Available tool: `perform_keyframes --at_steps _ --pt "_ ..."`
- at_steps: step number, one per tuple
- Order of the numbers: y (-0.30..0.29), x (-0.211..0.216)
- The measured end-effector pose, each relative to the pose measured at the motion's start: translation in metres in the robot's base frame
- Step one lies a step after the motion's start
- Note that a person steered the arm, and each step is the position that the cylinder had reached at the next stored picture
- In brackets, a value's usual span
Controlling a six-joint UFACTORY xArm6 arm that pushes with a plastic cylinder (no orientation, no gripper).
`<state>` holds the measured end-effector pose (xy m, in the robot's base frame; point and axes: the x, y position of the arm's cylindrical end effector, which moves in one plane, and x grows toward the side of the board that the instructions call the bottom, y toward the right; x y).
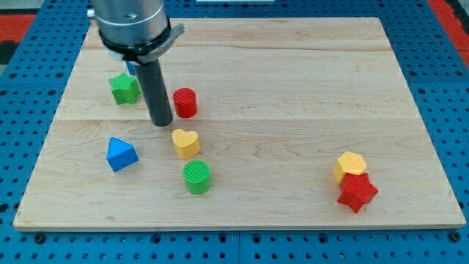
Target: Push the yellow heart into green circle along with red circle
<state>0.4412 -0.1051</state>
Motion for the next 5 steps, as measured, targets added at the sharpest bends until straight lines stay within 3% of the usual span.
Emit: perform_keyframes --at_steps 1,2,3,4,5 --pt "0.025 0.05" --pt "0.025 0.054" --pt "-0.028 0.008" --pt "-0.124 0.009" --pt "-0.127 0.056"
